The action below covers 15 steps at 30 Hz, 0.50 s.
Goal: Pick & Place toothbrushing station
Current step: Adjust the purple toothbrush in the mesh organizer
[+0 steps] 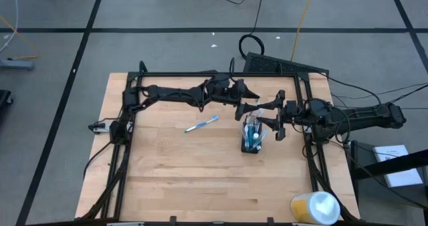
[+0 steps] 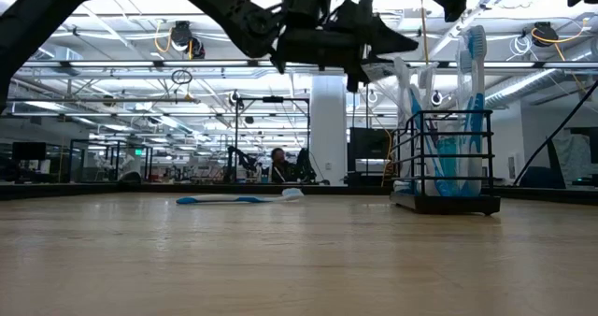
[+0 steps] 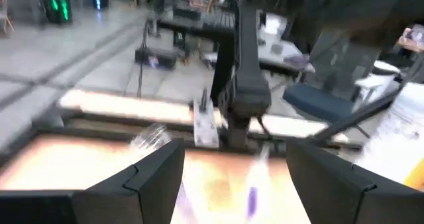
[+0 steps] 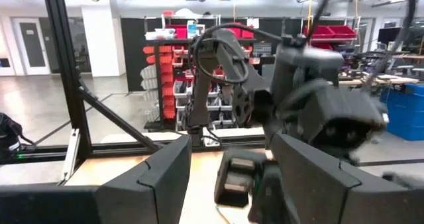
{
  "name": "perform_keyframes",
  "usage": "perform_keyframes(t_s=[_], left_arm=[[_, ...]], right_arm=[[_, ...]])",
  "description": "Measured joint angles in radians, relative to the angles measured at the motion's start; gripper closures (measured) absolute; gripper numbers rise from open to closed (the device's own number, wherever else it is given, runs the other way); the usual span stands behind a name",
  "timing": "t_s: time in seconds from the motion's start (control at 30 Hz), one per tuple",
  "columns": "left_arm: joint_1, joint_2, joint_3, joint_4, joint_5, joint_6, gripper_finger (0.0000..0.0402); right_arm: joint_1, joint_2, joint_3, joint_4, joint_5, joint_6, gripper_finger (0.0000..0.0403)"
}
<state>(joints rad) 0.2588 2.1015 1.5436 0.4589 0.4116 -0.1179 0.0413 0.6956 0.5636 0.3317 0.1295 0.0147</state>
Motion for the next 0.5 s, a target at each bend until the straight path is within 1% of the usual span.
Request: perform_keyframes(t_s=[0.1,0.2,0.3,0.4,0.5], left_arm=[[0.000,0.006,0.000,-0.024,0.021,-0.036,0.0133],[0.000,0.005,0.000,-0.044,0.031,-0.041,0.0133],[0.001,-0.006,0.000,-0.049,0.071,-0.041,0.0133],[0.006,-0.052,-0.001,-0.047,0.133,-0.042,0.0133],[0.010,-0.107,0.001,-0.121,0.189,-0.026,0.0133]], right_arm=[[0.000,0.000,0.000,-0.001,0.000,0.003,0.0190],[0.000,0.000,0.000,-0.004,0.000,0.004,0.0190],[0.000,0.000,0.000,-0.005,0.000,0.003,0.0190],[0.000,0.000,0.000,-0.010,0.000,0.003,0.0190],[0.000,0.000,0.000,-0.013,0.000,0.002,0.0190]])
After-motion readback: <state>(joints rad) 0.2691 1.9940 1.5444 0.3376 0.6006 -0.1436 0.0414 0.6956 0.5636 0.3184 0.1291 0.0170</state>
